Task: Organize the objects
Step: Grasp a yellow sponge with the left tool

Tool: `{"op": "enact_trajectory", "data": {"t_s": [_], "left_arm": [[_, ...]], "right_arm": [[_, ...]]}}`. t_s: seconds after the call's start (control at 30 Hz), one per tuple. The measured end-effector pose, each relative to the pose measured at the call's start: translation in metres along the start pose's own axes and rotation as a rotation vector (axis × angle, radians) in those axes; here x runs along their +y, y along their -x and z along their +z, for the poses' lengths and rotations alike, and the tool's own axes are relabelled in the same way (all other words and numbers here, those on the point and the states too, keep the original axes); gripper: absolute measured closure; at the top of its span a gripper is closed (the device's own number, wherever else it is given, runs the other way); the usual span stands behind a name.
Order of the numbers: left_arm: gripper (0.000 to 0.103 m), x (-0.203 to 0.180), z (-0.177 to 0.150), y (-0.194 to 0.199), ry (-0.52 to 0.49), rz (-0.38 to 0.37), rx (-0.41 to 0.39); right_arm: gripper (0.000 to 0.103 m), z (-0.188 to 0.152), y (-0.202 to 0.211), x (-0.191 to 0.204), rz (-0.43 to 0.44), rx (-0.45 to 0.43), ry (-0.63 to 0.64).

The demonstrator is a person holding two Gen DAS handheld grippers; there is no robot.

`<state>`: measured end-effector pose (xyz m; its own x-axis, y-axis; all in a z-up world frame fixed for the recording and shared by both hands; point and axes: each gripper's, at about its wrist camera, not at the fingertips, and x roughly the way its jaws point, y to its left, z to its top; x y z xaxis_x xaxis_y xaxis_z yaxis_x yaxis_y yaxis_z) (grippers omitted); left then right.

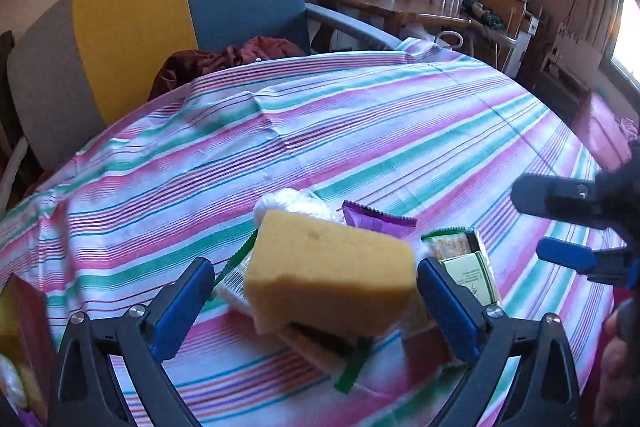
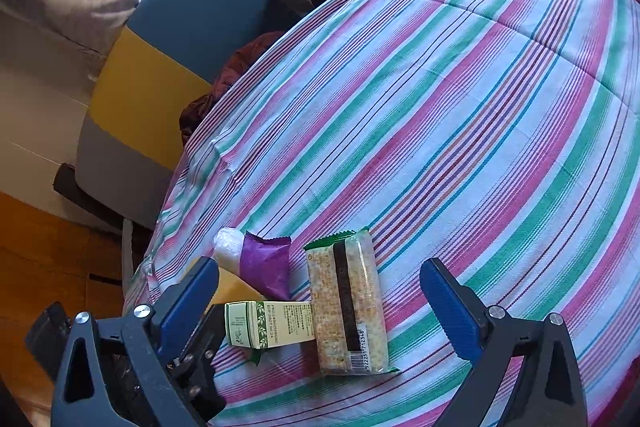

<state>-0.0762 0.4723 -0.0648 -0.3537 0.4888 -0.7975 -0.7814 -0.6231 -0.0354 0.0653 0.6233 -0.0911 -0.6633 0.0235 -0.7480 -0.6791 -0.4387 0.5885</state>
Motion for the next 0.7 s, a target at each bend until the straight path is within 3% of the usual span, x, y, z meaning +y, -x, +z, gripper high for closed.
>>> {"op": "enact_trajectory", "data": {"t_s": [0.03, 0.07, 0.23, 0.37, 0.7], "left_arm": [[0.024, 0.004, 0.001, -0.001, 0.027, -0.019, 0.011], [0.029, 0.006, 0.0, 0.001, 0.041, -0.024, 0.022], [0.029, 0.013, -0.023, 0.046, 0.018, -0.062, -0.064], [0.029, 0.016, -0.055, 0.076, 0.017, -0.085, -0.072], [0.03, 0.011, -0.141, 0.1, 0.065, -0.122, -0.001]], "right_arm": [[0.002, 0.001, -0.001, 0.001, -0.006, 0.001, 0.004], [0.002, 0.001, -0.001, 0.001, -0.011, 0.0, 0.008], [0.002, 0.001, -0.002, 0.002, -0.035, -0.01, 0.03], [0.002, 0.001, -0.003, 0.006, -0.047, -0.008, 0.058], [0.002, -0.007, -0.007, 0.019, 0.009, 0.033, 0.137]]}}
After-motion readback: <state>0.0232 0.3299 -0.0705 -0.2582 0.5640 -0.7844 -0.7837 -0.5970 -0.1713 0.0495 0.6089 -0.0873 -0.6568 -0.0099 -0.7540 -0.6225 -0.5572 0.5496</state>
